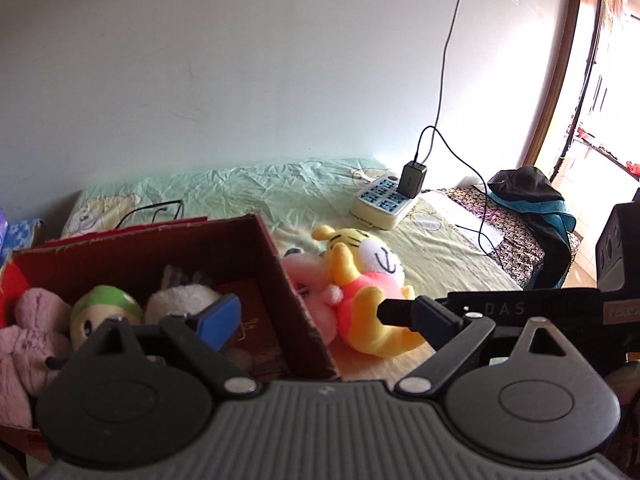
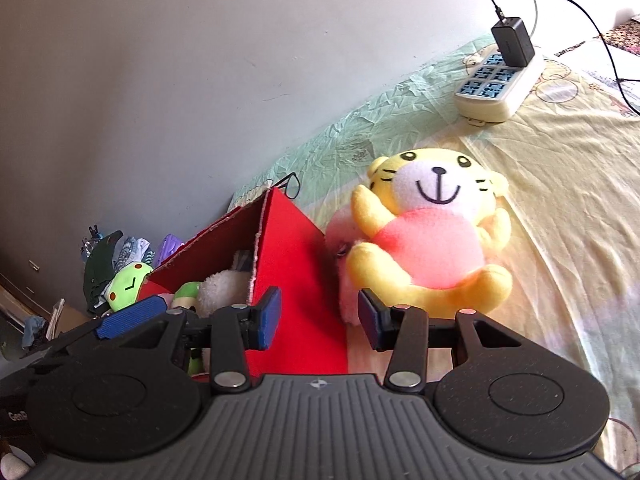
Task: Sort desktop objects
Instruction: 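Move both grippers to either side of the yellow tiger plush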
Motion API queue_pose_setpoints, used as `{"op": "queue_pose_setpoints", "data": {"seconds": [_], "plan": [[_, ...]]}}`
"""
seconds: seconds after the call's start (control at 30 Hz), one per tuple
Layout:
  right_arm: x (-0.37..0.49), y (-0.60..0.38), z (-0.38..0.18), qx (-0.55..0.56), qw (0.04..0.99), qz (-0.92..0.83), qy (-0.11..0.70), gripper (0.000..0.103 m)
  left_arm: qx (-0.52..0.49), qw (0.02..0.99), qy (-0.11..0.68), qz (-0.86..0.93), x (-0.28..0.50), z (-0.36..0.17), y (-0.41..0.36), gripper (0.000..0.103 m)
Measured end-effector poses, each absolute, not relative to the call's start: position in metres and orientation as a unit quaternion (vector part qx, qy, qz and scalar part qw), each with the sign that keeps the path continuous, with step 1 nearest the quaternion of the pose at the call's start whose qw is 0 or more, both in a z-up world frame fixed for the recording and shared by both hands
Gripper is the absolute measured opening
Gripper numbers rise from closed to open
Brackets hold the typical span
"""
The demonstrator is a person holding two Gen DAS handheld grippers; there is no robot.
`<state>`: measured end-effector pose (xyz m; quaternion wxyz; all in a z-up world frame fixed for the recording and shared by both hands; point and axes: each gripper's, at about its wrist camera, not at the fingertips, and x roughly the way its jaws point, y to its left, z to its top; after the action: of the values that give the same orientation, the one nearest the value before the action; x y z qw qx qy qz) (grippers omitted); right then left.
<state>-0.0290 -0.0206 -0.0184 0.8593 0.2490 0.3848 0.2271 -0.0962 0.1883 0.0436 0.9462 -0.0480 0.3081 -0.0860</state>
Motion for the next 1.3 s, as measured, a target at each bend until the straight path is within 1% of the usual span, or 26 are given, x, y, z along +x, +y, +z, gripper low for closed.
{"op": "queue_pose_setpoints", "data": {"seconds": [0.27, 0.37, 0.5, 0.8, 1.07, 1.3], "plan": [[-0.03, -0.081, -0.029, 0.253, 0.859, 0.198, 0.398, 0.046, -0.036, 0.941, 0.317, -0.113, -0.083, 0.039, 0.124, 0.093], [-0.028, -0.103, -0.032, 0.252, 0.86, 0.19, 0.401, 0.046, -0.029, 0.94, 0.321, -0.116, -0.077, 0.035, 0.101, 0.096], [-0.025, -0.126, -0.037, 0.243, 0.862, 0.18, 0.407, 0.046, -0.036, 0.93, 0.352, -0.103, -0.062, 0.021, 0.081, 0.097], [-0.015, -0.167, -0.051, 0.227, 0.86, 0.165, 0.426, 0.046, -0.004, 0.909, 0.415, -0.042, -0.035, -0.009, 0.036, 0.098], [-0.006, -0.186, -0.062, 0.228, 0.851, 0.167, 0.442, 0.046, 0.027, 0.889, 0.457, -0.001, -0.02, -0.026, 0.014, 0.099], [0.005, -0.185, -0.07, 0.236, 0.838, 0.185, 0.456, 0.046, 0.042, 0.879, 0.474, 0.029, -0.013, -0.033, 0.011, 0.1]]}}
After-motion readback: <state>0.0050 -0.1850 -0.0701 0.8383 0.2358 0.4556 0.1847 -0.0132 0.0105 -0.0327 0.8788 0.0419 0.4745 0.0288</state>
